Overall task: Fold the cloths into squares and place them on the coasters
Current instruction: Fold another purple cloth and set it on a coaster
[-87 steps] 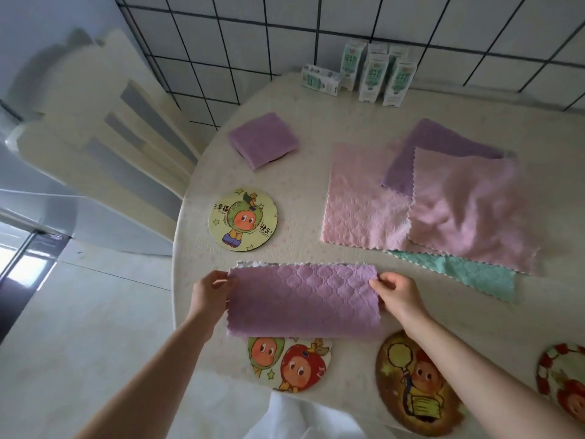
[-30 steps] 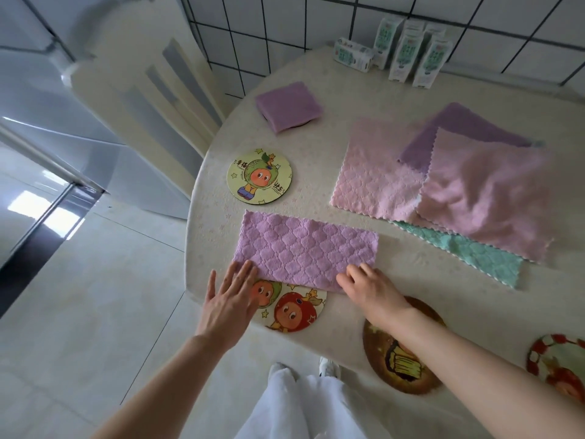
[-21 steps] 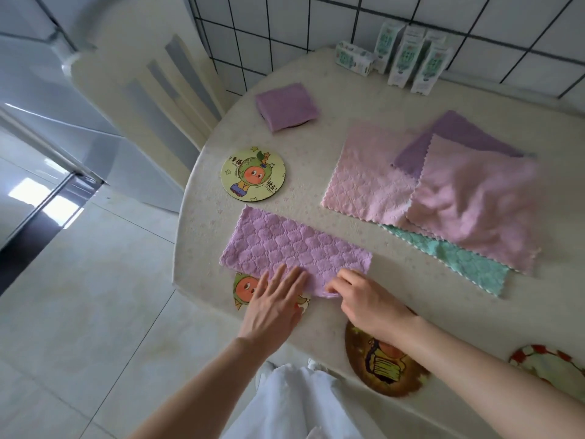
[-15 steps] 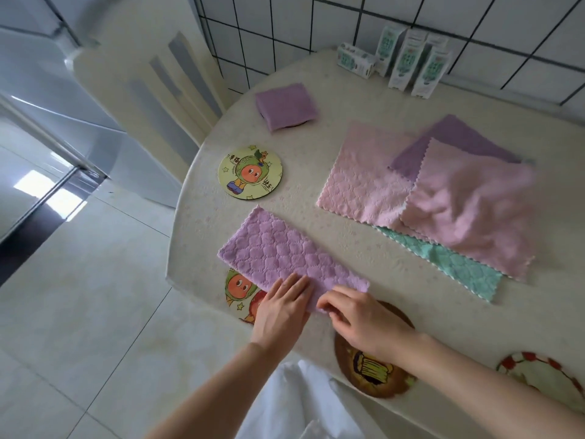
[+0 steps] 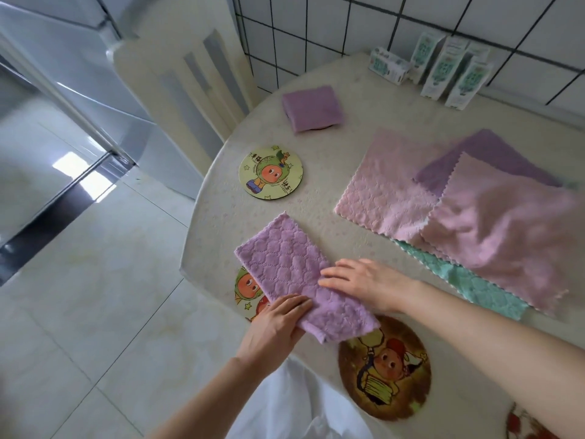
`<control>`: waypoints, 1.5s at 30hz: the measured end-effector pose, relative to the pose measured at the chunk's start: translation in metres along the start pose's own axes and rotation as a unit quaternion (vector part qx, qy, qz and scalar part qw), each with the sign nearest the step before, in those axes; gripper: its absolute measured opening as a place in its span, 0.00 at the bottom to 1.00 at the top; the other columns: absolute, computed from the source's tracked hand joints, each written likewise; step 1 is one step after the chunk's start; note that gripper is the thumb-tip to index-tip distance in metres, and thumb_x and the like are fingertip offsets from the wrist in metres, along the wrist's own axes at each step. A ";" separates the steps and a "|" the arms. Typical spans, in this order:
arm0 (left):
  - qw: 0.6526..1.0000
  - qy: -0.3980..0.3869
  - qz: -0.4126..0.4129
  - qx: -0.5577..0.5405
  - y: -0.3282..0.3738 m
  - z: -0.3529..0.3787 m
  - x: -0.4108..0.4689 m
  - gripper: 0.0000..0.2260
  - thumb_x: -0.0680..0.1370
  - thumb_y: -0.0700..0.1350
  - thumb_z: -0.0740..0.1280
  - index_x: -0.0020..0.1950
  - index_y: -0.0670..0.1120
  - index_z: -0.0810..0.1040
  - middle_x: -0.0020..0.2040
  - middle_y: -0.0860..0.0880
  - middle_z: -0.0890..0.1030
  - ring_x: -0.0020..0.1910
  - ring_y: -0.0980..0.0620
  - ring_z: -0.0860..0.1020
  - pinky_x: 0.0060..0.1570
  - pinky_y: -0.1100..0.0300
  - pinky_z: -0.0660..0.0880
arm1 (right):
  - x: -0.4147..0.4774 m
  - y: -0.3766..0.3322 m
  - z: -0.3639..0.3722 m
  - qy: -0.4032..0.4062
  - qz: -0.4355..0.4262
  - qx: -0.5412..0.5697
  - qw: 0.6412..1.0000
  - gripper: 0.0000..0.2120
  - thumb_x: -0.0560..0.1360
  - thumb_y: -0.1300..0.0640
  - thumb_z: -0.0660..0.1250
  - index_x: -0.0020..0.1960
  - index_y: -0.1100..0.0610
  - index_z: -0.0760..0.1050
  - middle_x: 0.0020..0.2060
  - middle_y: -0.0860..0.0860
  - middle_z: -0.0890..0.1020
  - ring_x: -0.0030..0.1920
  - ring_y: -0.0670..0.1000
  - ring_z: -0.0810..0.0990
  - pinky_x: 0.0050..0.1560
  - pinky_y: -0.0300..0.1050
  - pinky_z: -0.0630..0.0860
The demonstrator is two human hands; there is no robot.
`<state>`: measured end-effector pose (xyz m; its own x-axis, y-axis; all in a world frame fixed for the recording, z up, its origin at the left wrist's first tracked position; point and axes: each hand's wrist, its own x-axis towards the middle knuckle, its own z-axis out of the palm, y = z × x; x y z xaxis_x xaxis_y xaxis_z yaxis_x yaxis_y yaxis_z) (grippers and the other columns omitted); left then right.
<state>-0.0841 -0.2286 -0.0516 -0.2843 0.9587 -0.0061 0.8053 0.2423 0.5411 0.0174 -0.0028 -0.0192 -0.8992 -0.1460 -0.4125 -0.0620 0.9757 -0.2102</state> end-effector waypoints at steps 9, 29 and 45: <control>0.953 0.049 -0.202 -0.222 -0.017 -0.022 0.015 0.09 0.77 0.41 0.64 0.42 0.51 0.82 0.34 0.65 0.79 0.33 0.67 0.75 0.35 0.67 0.69 | 0.032 0.030 -0.005 -0.012 -0.019 0.086 0.996 0.33 0.72 0.68 0.63 0.70 0.43 0.64 0.64 0.41 0.72 0.60 0.48 0.69 0.60 0.47 0.71; 0.684 0.099 -0.512 -0.510 -0.086 -0.075 0.057 0.12 0.75 0.45 0.70 0.53 0.38 0.78 0.46 0.38 0.83 0.41 0.43 0.84 0.39 0.52 0.82 | 0.116 0.021 -0.043 0.040 0.280 0.381 0.880 0.13 0.73 0.41 0.65 0.48 0.50 0.70 0.41 0.46 0.78 0.42 0.47 0.77 0.42 0.44 0.72; 0.801 0.117 -0.502 -0.306 -0.116 -0.065 0.059 0.06 0.74 0.47 0.71 0.43 0.47 0.76 0.43 0.45 0.82 0.36 0.46 0.83 0.36 0.50 0.82 | 0.134 0.011 -0.038 0.066 0.327 0.331 0.883 0.10 0.76 0.51 0.63 0.55 0.53 0.70 0.49 0.52 0.78 0.48 0.54 0.77 0.48 0.49 0.75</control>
<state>-0.2284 -0.2100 -0.0598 -0.7758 0.2556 -0.5769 -0.2744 0.6867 0.6732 -0.1200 -0.0058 -0.0430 -0.6950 0.4755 -0.5394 0.7157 0.5295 -0.4554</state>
